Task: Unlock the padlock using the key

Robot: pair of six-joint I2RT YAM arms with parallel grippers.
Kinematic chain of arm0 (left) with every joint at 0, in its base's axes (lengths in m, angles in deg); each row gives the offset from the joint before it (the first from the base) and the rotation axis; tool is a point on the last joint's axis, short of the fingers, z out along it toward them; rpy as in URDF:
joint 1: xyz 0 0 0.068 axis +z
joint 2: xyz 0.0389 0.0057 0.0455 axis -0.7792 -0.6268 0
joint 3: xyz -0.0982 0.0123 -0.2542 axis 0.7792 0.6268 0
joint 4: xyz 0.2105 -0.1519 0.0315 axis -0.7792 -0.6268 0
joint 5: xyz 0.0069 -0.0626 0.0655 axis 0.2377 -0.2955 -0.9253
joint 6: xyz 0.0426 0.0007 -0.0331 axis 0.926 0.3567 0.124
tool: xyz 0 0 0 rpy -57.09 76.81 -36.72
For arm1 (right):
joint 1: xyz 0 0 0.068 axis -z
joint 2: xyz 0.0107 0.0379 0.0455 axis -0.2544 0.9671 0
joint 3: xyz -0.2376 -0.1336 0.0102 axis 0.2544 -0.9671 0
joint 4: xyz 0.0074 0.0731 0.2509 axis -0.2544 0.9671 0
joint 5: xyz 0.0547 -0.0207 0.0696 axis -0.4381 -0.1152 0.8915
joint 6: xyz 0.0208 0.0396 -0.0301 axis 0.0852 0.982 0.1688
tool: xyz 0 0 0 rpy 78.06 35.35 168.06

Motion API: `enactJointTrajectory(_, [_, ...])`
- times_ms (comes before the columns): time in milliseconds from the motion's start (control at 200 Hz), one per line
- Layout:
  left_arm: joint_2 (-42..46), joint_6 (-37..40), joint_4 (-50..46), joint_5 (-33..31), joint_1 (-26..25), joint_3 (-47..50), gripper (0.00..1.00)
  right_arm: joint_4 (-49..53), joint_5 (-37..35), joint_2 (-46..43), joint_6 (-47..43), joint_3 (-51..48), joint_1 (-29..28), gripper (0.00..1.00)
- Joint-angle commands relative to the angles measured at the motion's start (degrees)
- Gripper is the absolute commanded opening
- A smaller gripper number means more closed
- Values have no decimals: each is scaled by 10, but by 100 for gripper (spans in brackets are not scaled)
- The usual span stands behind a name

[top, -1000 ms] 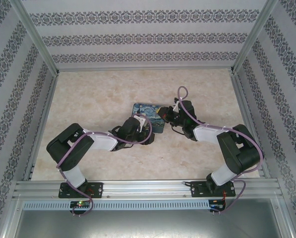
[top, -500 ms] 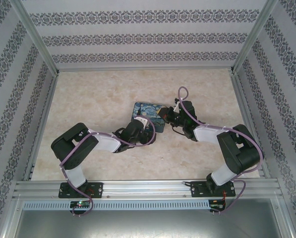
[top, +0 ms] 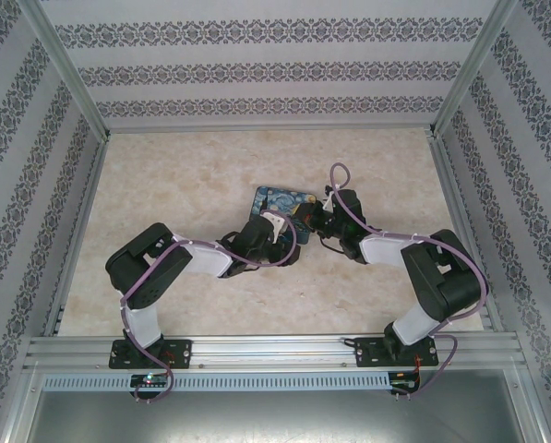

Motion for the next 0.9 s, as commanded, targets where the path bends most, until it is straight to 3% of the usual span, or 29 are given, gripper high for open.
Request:
enactJointTrajectory(0, [-12, -40, 36, 39, 9, -8, 69, -20, -11, 14, -2, -7, 8, 0])
enactJointTrajectory(894, [-32, -249, 269, 84, 33, 64, 67, -27, -6, 17, 0, -15, 16, 0])
